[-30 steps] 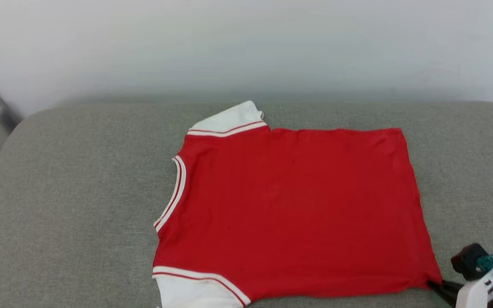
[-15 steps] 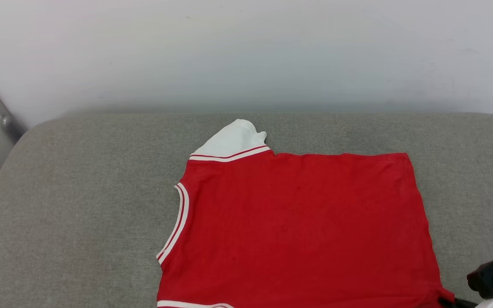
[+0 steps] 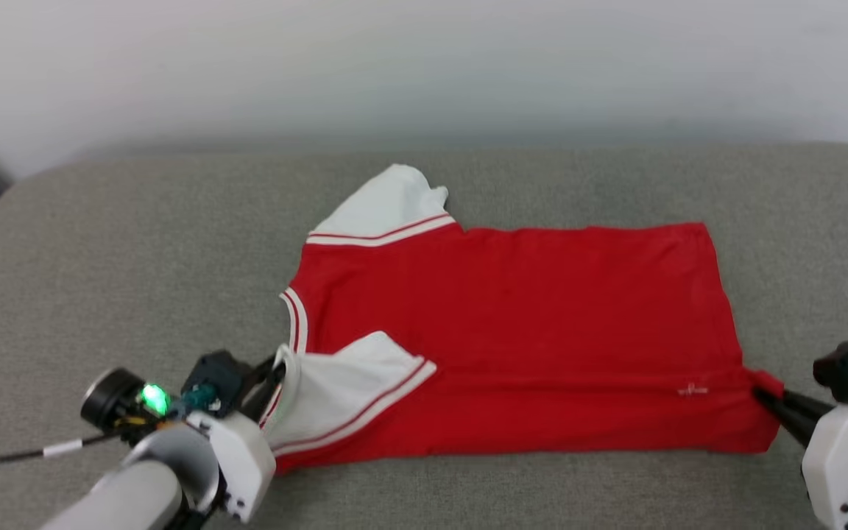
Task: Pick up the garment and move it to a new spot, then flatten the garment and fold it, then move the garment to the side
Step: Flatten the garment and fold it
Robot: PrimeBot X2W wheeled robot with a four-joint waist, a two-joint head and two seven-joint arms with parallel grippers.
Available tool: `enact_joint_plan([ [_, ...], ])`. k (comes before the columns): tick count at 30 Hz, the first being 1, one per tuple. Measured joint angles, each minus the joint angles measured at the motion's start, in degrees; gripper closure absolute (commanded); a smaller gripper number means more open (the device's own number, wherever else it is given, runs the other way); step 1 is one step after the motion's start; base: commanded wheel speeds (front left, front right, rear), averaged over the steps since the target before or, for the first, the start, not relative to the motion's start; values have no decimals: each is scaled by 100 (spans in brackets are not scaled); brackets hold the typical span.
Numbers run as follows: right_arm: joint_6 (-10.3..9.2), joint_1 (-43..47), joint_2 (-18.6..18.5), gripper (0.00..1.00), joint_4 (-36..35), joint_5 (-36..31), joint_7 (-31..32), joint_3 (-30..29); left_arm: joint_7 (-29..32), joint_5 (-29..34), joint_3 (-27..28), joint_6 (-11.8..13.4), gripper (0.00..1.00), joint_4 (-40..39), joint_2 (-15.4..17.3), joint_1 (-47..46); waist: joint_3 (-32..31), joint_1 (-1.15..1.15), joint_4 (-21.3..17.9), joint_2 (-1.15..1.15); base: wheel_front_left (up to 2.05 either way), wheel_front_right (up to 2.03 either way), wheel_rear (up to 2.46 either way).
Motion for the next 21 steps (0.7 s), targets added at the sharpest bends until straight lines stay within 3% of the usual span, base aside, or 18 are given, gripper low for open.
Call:
enact_joint_plan([
  [9, -1, -749, 311, 100, 305, -84, 258, 85, 30, 132, -30, -578, 100, 1202, -408, -1068, 702, 0, -156, 0, 0, 0, 0],
  [17, -1, -1230, 606, 100, 1027, -107, 203, 593, -186, 157, -157, -875, 100, 2242, -808, -1299, 1159, 1, -204, 0, 0, 0, 0],
  [19, -1, -1278, 628, 56, 1146, -34, 82, 652, -278, 96, -143, -931, 100, 2430, -901, -1336, 1140, 1, -178, 0, 0, 0, 0],
  [20, -1, -1277, 646, 9, 1210, -18, -16, 667, -346, 79, -143, -968, 62, 2504, -942, -1337, 1110, 1, -168, 0, 0, 0, 0],
  [21, -1, -1276, 661, 0, 1269, -7, -98, 671, -424, 65, -141, -972, 0, 2588, -988, -1336, 1072, 1, -157, 0, 0, 0, 0],
])
